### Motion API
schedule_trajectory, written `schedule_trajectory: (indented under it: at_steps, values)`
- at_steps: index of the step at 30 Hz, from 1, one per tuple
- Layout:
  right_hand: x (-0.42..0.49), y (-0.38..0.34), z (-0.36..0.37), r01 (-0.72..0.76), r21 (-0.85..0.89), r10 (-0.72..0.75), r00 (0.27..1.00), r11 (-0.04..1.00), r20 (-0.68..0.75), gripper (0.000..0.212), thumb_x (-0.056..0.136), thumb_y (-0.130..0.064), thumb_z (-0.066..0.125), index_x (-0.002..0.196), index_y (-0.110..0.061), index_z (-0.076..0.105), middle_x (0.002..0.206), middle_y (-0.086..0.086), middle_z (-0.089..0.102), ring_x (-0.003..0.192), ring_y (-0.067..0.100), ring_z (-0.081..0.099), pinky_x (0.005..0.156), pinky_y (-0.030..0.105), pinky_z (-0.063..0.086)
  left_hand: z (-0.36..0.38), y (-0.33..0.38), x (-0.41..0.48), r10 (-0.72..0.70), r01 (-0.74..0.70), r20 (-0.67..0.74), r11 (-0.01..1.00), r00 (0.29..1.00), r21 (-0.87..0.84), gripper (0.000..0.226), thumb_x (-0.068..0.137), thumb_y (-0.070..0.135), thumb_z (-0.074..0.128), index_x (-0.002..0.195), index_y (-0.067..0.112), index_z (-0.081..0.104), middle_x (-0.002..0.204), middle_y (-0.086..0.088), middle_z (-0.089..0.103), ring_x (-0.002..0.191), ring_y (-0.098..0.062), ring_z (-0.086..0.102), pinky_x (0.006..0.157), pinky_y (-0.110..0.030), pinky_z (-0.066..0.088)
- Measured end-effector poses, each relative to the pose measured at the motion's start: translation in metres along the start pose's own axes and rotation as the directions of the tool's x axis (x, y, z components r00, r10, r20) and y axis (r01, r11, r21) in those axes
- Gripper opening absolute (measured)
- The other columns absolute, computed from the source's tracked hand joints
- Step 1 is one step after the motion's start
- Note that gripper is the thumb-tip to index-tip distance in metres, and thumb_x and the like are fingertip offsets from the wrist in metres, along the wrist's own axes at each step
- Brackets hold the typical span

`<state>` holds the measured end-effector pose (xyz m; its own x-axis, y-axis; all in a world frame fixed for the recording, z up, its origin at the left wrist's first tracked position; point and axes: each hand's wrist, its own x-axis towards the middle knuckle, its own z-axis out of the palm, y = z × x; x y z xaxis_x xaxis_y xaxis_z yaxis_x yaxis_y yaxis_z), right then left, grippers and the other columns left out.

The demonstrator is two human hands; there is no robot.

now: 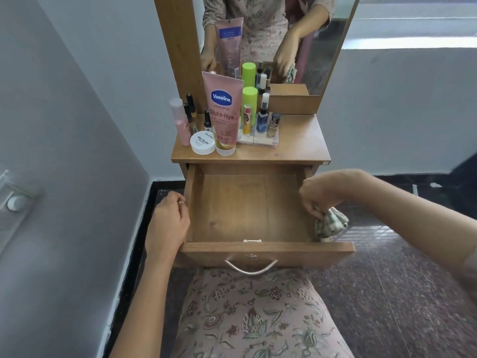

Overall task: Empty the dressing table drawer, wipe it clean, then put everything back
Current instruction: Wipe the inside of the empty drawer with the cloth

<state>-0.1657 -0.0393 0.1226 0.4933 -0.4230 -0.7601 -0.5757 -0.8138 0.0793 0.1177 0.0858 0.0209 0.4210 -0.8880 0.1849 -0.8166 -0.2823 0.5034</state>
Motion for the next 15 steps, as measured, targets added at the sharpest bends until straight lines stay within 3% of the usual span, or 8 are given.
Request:
schedule_trajectory:
  at_steps: [3, 6, 8, 11, 13, 15]
  values:
    - [-0.025, 0.024, 0.013, -0.019, 0.281, 0.059, 0.989, 0.959, -0.134, 0.047, 0.069, 0.013, 0.047, 0.087, -0.020, 0.076, 0.071, -0.019, 0.059, 0.065, 0.002, 0.055, 0.055, 0.007, 0.040, 0.000, 0.002, 0.001, 0.010, -0.010, -0.011, 1.000, 1.000, 0.008, 0.014, 0.097, 0.013, 0.044, 0.098, 0.010, 0.058, 0.083, 0.000, 0.058, 0.067, -0.010, 0.052, 0.050, -0.015, 0.033]
    - [-0.044, 0.035, 0.028, 0.115, 0.544, 0.135, 0.908, 0.831, -0.397, 0.052, 0.073, 0.012, 0.051, 0.092, -0.033, 0.071, 0.081, -0.017, 0.066, 0.075, 0.005, 0.062, 0.067, 0.018, 0.049, 0.000, 0.007, 0.003, 0.052, -0.051, -0.018, 0.998, 0.999, 0.031, 0.012, 0.096, 0.013, 0.046, 0.098, 0.010, 0.058, 0.085, -0.003, 0.062, 0.070, -0.013, 0.056, 0.055, -0.022, 0.044]
    - [-0.049, 0.035, 0.037, 0.245, 0.741, 0.241, 0.843, 0.626, -0.481, 0.046, 0.081, 0.010, 0.053, 0.096, -0.031, 0.067, 0.088, -0.007, 0.071, 0.078, 0.012, 0.068, 0.068, 0.028, 0.055, 0.003, 0.017, 0.004, 0.100, -0.100, -0.003, 0.994, 0.995, 0.040, 0.013, 0.095, 0.014, 0.048, 0.101, 0.009, 0.058, 0.087, -0.005, 0.063, 0.073, -0.013, 0.057, 0.060, -0.024, 0.047]
    - [-0.048, 0.032, 0.043, 0.383, 0.885, 0.376, 0.804, 0.265, -0.461, 0.029, 0.087, 0.005, 0.060, 0.106, -0.016, 0.067, 0.095, 0.009, 0.073, 0.083, 0.025, 0.071, 0.074, 0.037, 0.058, 0.011, 0.037, 0.005, 0.171, -0.172, 0.030, 0.985, 0.985, 0.036, 0.015, 0.095, 0.016, 0.050, 0.105, 0.009, 0.059, 0.090, -0.005, 0.064, 0.075, -0.009, 0.051, 0.061, -0.020, 0.039]
    - [-0.045, 0.030, 0.038, 0.416, 0.897, 0.483, 0.761, 0.150, -0.433, 0.027, 0.086, 0.004, 0.062, 0.107, -0.011, 0.067, 0.093, 0.010, 0.073, 0.079, 0.022, 0.071, 0.071, 0.032, 0.060, 0.018, 0.048, 0.005, 0.194, -0.195, 0.054, 0.981, 0.980, 0.017, 0.015, 0.096, 0.019, 0.049, 0.106, 0.012, 0.058, 0.092, -0.002, 0.063, 0.075, -0.008, 0.052, 0.062, -0.019, 0.038]
    - [-0.041, 0.031, 0.031, 0.463, 0.884, 0.654, 0.650, 0.062, -0.387, 0.026, 0.085, 0.005, 0.061, 0.105, -0.010, 0.067, 0.089, 0.008, 0.072, 0.068, 0.014, 0.071, 0.062, 0.023, 0.059, 0.023, 0.054, 0.006, 0.210, -0.210, 0.063, 0.978, 0.976, -0.016, 0.015, 0.095, 0.020, 0.049, 0.105, 0.013, 0.058, 0.093, 0.000, 0.063, 0.078, -0.010, 0.056, 0.063, -0.021, 0.042]
